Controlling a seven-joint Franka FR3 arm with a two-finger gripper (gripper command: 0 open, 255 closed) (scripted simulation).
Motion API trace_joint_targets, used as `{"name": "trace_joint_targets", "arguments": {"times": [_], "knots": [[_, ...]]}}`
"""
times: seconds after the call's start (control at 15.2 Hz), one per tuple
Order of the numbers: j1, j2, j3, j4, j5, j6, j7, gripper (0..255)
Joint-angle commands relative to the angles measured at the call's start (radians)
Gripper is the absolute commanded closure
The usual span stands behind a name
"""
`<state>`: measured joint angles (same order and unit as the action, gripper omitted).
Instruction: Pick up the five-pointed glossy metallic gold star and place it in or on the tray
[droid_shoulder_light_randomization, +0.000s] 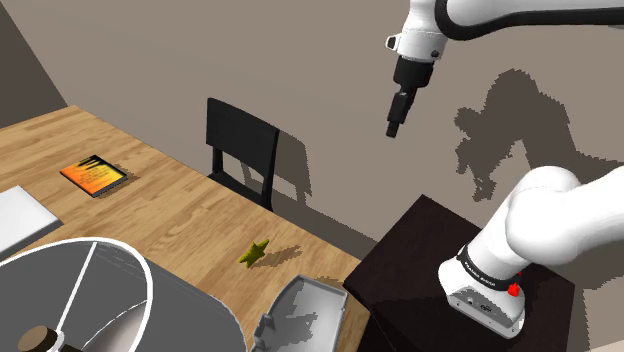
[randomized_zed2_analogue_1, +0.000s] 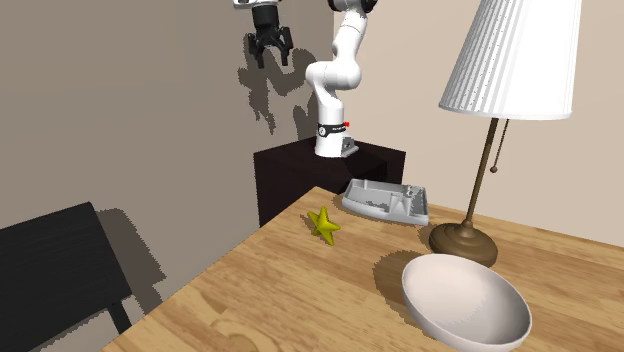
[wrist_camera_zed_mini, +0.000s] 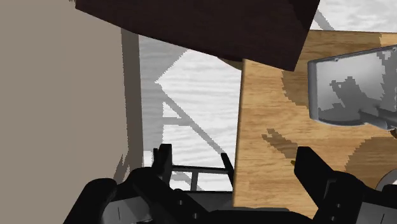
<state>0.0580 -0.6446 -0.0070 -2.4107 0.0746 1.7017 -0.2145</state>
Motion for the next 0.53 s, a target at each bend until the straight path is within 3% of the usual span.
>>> {"name": "trace_joint_targets", "arguments": {"times": [0.0,0.46], "knots": [[0.020,0.050,0.015,-0.003,0.001,0.063,-0.022,0],[0.093,0.232,0.088,-0.004,0.005,0.273,-0.069,0]]}}
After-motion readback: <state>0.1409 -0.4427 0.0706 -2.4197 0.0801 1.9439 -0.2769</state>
